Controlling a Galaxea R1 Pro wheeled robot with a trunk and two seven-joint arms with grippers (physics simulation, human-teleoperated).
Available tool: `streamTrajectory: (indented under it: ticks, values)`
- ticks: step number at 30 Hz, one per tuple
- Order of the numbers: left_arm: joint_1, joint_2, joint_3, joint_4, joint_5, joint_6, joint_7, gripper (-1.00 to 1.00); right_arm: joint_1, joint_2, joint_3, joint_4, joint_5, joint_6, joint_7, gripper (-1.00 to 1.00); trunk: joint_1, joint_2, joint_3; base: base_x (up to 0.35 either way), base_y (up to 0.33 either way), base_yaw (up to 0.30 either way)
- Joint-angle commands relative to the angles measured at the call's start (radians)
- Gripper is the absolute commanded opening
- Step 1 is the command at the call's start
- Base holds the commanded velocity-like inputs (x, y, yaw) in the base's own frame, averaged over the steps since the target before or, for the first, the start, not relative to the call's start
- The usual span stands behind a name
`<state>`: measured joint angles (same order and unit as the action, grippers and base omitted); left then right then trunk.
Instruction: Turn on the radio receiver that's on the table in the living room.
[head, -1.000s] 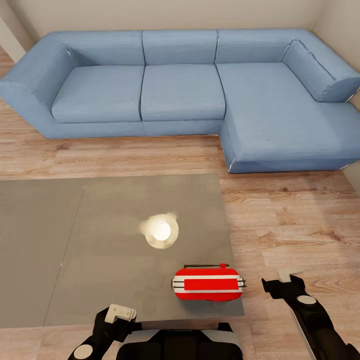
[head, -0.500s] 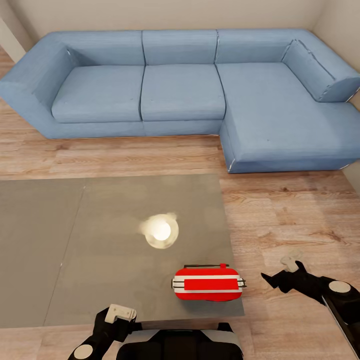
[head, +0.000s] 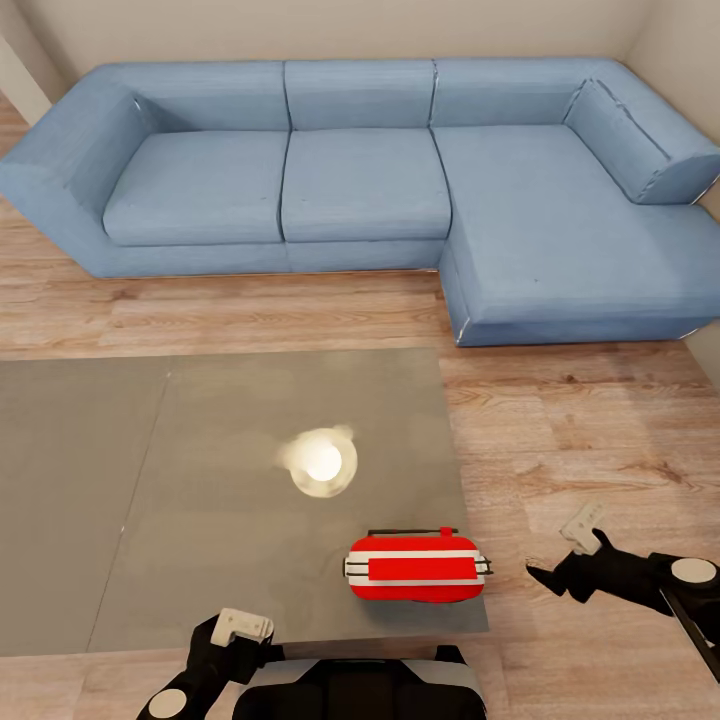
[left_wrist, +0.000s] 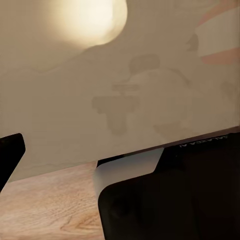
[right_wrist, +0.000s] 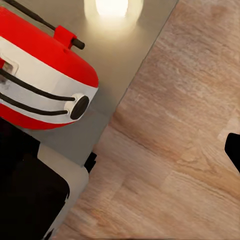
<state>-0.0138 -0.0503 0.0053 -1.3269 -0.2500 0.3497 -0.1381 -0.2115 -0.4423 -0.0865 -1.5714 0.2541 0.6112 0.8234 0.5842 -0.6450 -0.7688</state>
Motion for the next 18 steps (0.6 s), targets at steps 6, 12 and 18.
streamTrajectory:
  ticks: [6,12,18]
  values:
    - [0.0,0.0,0.0,0.0,0.0,0.001,0.0,1.0,0.0,-0.003,0.0,0.0,0.041,-0.004,0.063,1.0,0.0,0.0,0.0,0.0,0.0,0.0]
    - [0.0,0.0,0.0,0.0,0.0,0.001,0.0,1.0,-0.005,-0.003,0.021,0.0,0.098,-0.006,0.094,1.0,0.0,0.0,0.0,0.0,0.0,0.0]
    - [0.0,0.0,-0.001,0.0,0.0,0.001,0.0,1.0,-0.082,0.009,0.089,0.001,0.188,0.005,0.114,1.0,0.0,0.0,0.0,0.0,0.0,0.0]
